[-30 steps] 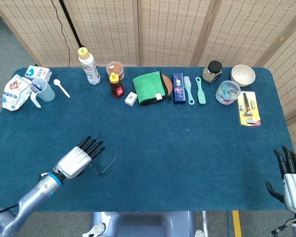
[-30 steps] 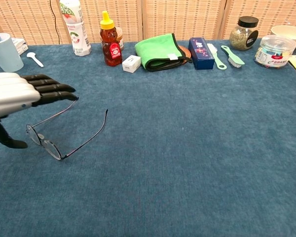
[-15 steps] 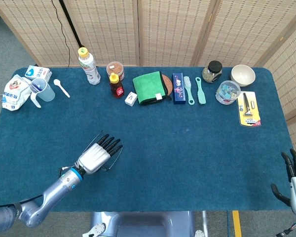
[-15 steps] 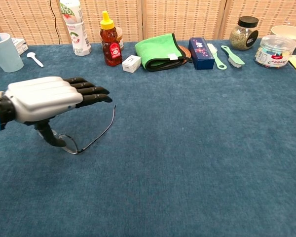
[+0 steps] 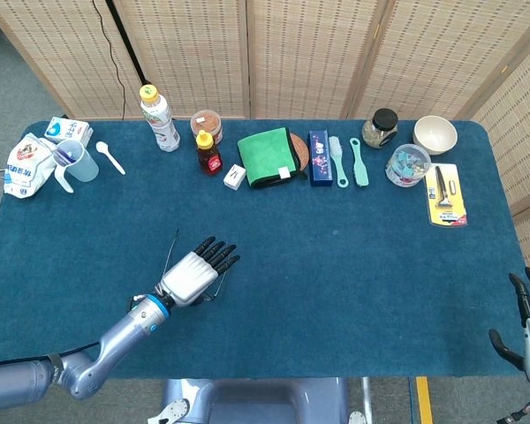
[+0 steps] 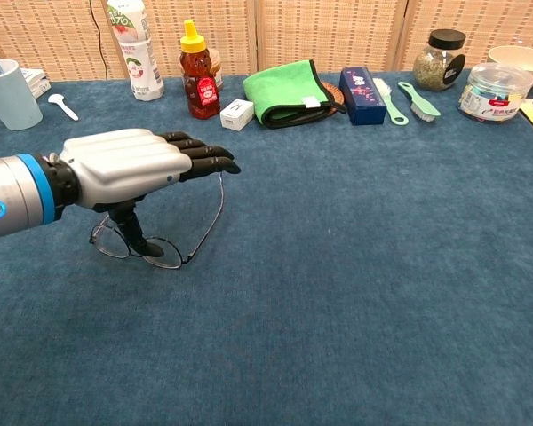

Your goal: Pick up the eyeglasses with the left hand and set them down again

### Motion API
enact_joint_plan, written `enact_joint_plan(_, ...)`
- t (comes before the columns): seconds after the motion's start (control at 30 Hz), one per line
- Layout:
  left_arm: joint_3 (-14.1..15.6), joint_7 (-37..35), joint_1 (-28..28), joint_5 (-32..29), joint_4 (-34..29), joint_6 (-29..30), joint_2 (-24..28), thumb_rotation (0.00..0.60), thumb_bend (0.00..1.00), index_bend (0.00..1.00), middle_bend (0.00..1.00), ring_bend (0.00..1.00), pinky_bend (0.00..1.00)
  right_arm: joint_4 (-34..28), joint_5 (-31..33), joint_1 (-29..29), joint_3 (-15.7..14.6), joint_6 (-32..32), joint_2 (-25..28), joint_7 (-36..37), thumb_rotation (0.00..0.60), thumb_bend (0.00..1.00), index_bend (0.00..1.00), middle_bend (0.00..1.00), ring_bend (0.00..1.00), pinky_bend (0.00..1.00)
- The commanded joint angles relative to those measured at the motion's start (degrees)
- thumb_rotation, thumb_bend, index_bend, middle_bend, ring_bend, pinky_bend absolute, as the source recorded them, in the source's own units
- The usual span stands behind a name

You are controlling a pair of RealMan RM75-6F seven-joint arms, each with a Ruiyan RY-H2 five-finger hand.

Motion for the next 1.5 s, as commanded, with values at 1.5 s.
enact_joint_plan(1.5, 6.5, 8.2, -9.5, -6.0, 4.4, -4.8, -0.2, 0.567, 0.13, 0.25, 0.0, 0.0, 0.0, -1.6, 0.9, -1.5, 0.5, 1.2, 1.0, -0.4, 0.6, 0.3, 0.07, 0.0, 0.0, 0.05)
